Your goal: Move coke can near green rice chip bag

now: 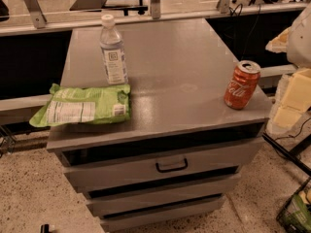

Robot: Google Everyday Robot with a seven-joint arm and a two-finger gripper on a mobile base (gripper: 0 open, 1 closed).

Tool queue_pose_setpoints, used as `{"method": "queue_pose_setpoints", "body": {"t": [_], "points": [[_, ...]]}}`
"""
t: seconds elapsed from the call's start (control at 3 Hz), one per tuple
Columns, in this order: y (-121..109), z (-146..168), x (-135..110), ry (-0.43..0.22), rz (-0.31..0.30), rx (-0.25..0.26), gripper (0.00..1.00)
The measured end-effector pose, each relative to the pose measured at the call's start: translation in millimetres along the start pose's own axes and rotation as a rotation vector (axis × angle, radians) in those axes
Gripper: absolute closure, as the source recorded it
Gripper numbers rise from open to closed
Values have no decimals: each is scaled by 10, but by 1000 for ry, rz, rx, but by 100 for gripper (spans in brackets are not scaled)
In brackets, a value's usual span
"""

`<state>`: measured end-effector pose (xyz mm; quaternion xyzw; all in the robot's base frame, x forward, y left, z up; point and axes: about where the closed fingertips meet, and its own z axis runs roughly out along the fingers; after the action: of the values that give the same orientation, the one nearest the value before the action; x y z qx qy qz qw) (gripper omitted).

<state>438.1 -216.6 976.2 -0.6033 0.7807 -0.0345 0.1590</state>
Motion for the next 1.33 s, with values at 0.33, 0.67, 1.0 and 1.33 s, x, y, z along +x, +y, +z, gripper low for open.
{"method": "queue_pose_setpoints", "body": {"t": [0.33, 0.67, 1.0, 1.33], "points": [[0, 0, 0, 0, 0, 0, 0], [-120, 39, -8, -9, -18, -1, 0], [-328, 192, 21, -37, -51, -45, 0], [-574, 392, 80, -58, -76, -92, 0]]}}
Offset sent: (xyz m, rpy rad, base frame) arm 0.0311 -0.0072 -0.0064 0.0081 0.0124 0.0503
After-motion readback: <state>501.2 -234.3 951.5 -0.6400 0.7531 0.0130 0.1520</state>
